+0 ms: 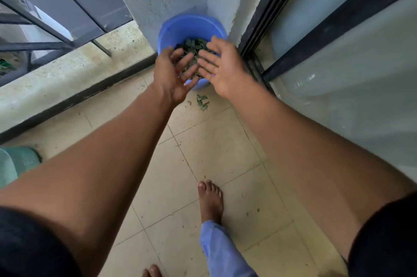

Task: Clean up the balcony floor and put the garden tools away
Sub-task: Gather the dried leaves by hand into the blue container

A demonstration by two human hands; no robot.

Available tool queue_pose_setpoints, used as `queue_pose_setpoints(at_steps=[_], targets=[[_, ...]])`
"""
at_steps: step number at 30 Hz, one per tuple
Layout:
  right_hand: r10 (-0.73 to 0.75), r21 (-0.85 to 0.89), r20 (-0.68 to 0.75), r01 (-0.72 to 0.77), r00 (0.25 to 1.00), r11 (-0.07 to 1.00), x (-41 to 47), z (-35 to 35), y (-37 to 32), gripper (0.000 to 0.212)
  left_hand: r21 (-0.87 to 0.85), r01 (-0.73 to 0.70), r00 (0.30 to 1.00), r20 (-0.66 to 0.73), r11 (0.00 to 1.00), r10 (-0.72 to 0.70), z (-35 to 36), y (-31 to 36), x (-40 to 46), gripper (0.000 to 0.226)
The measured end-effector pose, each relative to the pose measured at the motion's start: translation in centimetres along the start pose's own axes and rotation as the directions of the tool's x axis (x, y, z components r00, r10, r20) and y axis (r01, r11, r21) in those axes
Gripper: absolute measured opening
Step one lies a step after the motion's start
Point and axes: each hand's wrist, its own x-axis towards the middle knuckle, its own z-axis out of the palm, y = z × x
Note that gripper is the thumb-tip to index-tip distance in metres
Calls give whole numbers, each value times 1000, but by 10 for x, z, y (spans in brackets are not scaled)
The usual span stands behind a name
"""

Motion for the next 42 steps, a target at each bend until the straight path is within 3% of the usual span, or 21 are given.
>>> queue_pose_setpoints(at_steps=[1, 5, 10, 18, 23, 30, 38, 42], targets=[[-14, -57, -25, 13, 1000, 998, -6, -4, 9, 41, 15, -40, 998, 51, 999, 39, -15, -6, -21, 24], [-23, -187, -114, 1, 993, 982, -37, -31, 51, 12, 171, 88, 996, -38, 981, -82, -29, -55, -28, 15], [40, -288, -217, -103, 975, 952, -90, -74, 117, 7, 427, 170, 985, -95, 888, -143, -72, -124, -70, 24], [73, -233, -411, -182, 909, 955, -166, -134, 220, 6, 830, 130, 990, -76, 543, -121, -147, -188, -137, 24], [81, -194, -511, -206, 856, 959, -224, -163, 272, 9, 988, -38, 980, 66, 149, -188, -163, -215, -167, 23], [143, -114, -572, -250, 808, 961, -302, -212, 353, 13, 962, -197, 928, 120, -191, -354, -175, -282, -201, 22], [216, -53, -672, -337, 708, 940, -406, -283, 460, 22, 721, -384, 864, 61, -577, -499, -220, -396, -231, 32], [204, -11, -685, -290, 699, 957, -458, -316, 514, 21, 619, -468, 835, 74, -631, -546, -218, -449, -301, 15]])
